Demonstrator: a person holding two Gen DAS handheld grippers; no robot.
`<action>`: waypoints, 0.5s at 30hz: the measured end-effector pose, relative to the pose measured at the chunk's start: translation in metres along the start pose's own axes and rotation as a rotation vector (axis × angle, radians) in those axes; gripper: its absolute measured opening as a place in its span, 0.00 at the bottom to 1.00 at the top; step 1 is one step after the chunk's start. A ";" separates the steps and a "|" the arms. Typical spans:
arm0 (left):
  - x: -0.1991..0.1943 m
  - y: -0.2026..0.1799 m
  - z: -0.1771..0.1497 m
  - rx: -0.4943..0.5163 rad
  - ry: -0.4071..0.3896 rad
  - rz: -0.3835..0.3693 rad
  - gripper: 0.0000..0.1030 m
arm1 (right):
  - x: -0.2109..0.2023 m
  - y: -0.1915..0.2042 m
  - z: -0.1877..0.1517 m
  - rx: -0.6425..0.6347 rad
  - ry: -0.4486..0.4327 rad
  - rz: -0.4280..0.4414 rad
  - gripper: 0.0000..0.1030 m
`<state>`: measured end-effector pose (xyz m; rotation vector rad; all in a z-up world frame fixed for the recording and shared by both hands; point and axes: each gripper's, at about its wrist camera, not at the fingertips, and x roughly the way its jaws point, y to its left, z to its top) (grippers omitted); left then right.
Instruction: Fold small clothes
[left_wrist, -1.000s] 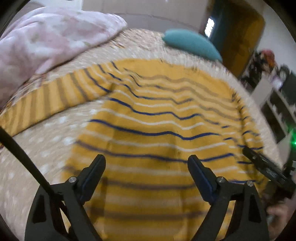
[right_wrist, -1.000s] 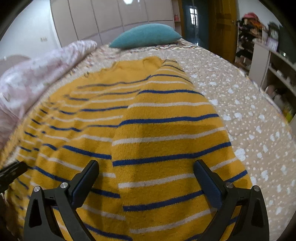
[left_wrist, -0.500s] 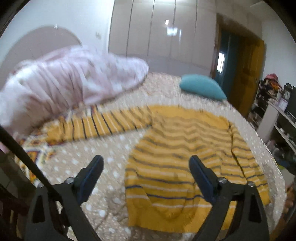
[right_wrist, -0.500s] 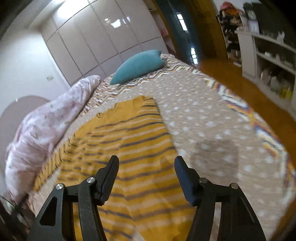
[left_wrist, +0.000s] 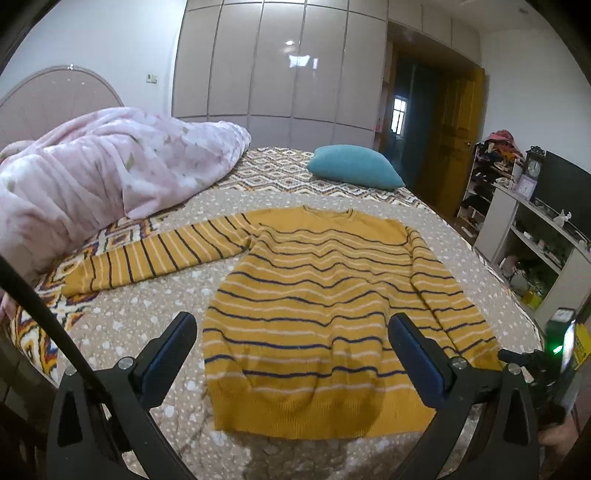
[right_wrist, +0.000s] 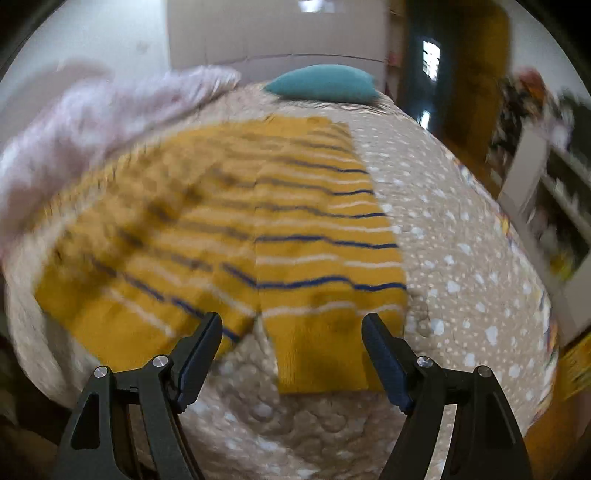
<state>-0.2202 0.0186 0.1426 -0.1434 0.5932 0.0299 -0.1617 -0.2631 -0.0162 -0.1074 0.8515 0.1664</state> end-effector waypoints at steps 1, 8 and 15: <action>0.001 0.001 0.000 -0.002 0.004 -0.001 1.00 | 0.008 -0.003 -0.001 -0.023 0.032 -0.012 0.50; 0.001 0.023 -0.001 -0.050 -0.014 0.049 1.00 | -0.022 -0.101 0.060 0.202 -0.104 -0.047 0.09; 0.008 0.067 0.001 -0.141 0.006 0.140 1.00 | -0.023 -0.218 0.089 0.568 -0.078 -0.344 0.29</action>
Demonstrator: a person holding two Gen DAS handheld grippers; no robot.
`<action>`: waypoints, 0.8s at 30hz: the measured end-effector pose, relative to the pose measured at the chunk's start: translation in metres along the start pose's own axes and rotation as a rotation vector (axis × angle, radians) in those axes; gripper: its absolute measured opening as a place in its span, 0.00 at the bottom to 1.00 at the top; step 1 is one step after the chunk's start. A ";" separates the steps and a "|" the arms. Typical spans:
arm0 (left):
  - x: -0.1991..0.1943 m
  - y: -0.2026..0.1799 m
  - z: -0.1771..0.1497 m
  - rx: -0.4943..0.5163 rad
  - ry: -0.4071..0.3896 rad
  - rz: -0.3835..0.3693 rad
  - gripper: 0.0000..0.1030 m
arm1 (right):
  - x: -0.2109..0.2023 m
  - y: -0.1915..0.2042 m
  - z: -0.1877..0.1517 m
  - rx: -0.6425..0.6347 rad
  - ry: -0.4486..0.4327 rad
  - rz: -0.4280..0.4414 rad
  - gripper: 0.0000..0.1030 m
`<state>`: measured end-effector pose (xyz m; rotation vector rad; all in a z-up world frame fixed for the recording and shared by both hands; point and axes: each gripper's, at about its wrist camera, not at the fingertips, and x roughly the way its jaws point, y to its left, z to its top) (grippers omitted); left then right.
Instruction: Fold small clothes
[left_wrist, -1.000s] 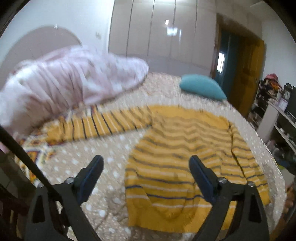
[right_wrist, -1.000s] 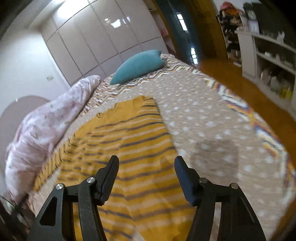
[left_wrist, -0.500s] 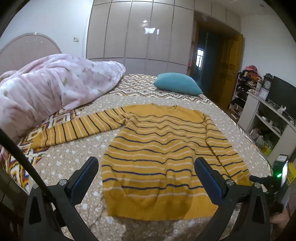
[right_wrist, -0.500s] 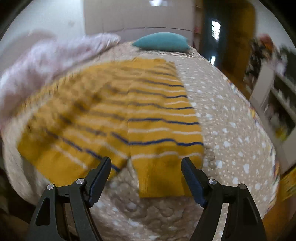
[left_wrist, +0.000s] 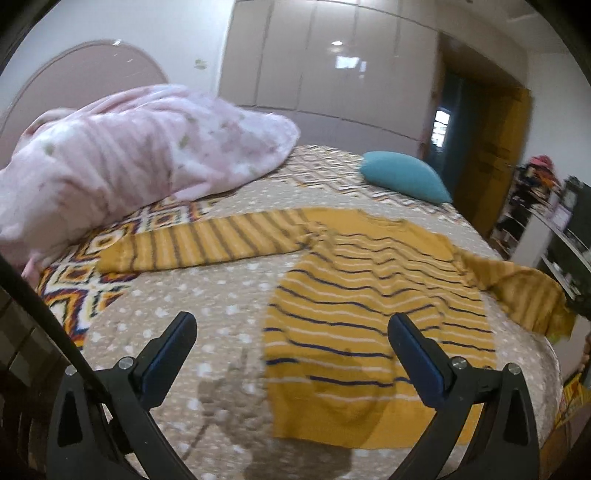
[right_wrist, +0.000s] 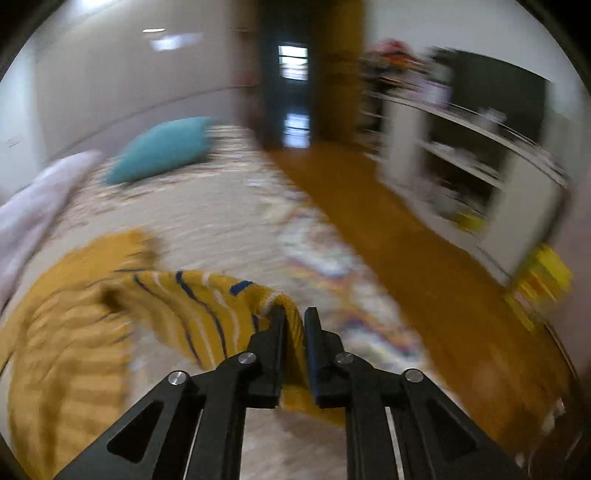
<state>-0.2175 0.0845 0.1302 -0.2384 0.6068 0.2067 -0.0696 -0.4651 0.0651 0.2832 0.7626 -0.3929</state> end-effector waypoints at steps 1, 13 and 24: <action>0.004 0.009 0.000 -0.018 0.013 0.009 1.00 | -0.001 -0.004 -0.001 0.024 0.008 0.015 0.32; 0.075 0.038 -0.038 -0.016 0.243 -0.067 0.96 | -0.025 0.091 -0.173 -0.095 0.388 0.763 0.51; 0.103 0.009 -0.052 0.063 0.336 -0.042 0.11 | -0.035 0.132 -0.190 -0.192 0.320 0.702 0.22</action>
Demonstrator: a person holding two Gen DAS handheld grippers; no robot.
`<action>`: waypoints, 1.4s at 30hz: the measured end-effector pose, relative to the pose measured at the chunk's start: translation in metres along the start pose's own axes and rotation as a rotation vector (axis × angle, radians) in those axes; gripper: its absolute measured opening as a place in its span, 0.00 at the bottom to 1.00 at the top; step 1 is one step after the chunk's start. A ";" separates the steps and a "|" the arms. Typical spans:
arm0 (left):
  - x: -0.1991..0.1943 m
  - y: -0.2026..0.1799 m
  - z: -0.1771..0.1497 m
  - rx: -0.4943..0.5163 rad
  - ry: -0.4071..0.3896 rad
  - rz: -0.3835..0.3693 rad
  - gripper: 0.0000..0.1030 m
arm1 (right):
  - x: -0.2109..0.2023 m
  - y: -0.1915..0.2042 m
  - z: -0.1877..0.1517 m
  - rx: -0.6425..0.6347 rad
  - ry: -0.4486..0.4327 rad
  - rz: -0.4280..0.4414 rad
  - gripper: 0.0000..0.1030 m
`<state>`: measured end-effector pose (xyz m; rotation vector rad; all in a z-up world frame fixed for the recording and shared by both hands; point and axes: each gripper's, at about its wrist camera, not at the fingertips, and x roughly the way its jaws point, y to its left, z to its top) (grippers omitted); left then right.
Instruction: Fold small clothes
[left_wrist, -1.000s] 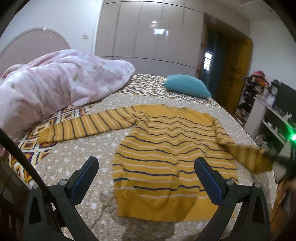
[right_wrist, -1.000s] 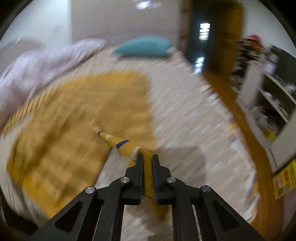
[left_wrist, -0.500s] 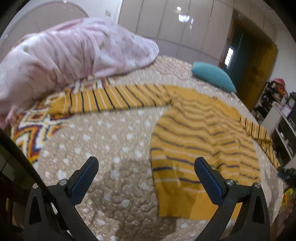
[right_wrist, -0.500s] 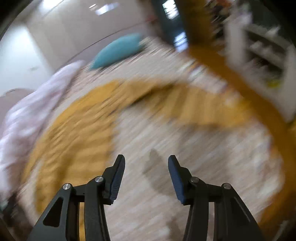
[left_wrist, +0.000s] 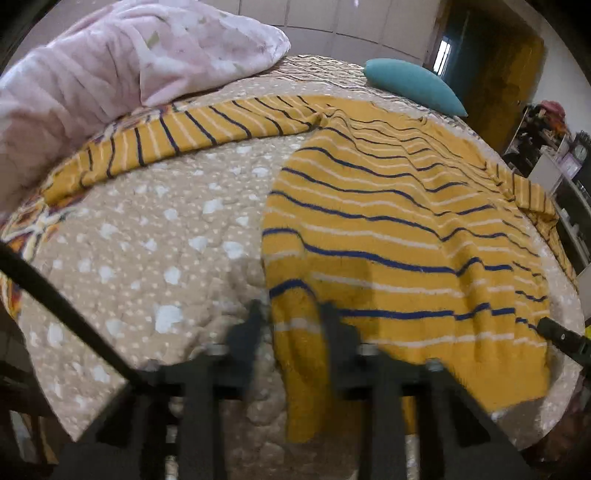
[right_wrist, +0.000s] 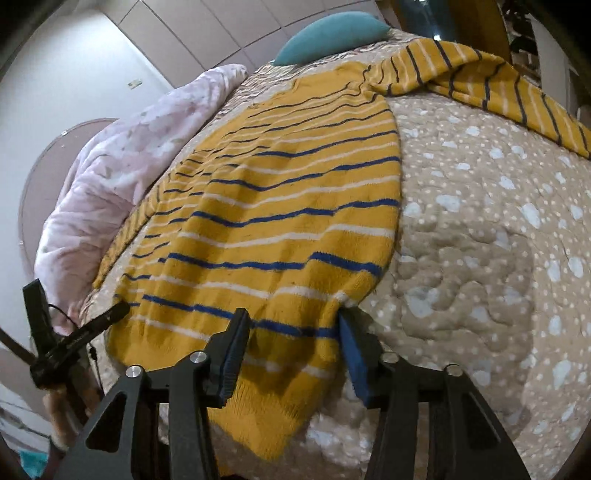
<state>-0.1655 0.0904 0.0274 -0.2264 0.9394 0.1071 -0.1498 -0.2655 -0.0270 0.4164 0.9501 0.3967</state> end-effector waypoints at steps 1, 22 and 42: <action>-0.003 0.001 0.001 -0.020 0.011 -0.022 0.11 | 0.000 -0.002 0.002 0.012 0.008 0.017 0.16; -0.073 0.104 0.008 -0.227 -0.177 0.090 0.64 | -0.047 0.007 -0.026 -0.054 -0.055 -0.042 0.26; 0.056 0.277 0.124 -0.746 -0.090 -0.027 0.59 | 0.002 0.040 0.011 -0.075 -0.033 -0.107 0.42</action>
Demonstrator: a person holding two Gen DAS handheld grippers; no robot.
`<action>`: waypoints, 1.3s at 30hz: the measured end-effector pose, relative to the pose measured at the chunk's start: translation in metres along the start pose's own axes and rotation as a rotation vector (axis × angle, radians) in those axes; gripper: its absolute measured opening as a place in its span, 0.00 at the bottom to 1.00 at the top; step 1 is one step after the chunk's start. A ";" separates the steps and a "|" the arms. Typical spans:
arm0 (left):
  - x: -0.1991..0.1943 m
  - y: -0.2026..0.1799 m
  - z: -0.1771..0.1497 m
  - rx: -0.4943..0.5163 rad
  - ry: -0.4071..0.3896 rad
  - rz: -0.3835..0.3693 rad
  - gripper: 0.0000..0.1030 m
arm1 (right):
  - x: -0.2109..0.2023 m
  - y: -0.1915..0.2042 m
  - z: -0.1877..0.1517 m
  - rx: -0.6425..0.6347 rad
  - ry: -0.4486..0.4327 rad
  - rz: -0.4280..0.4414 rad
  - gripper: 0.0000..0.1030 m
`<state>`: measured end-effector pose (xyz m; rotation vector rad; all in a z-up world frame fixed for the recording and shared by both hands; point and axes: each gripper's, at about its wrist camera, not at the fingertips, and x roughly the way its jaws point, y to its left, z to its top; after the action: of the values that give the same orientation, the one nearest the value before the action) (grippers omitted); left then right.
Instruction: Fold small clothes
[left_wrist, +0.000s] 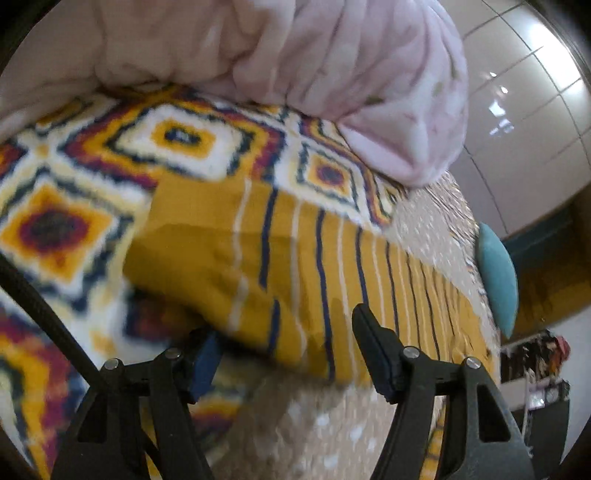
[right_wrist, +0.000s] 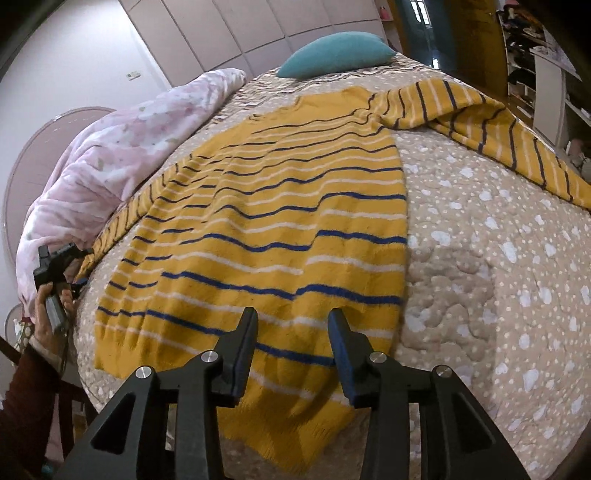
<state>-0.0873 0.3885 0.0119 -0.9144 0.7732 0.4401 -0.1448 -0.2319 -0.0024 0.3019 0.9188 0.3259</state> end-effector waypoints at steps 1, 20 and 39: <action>0.002 -0.004 0.008 0.021 -0.004 0.044 0.49 | 0.003 0.000 0.002 -0.002 0.002 -0.006 0.42; -0.027 -0.359 -0.096 0.577 0.077 -0.282 0.04 | -0.003 -0.058 0.010 0.117 -0.099 0.080 0.42; -0.009 -0.401 -0.235 0.819 0.230 -0.297 0.59 | -0.017 -0.089 0.012 0.136 -0.124 0.078 0.45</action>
<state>0.0679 -0.0283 0.1461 -0.2933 0.9044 -0.2512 -0.1320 -0.3216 -0.0180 0.4787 0.8099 0.3134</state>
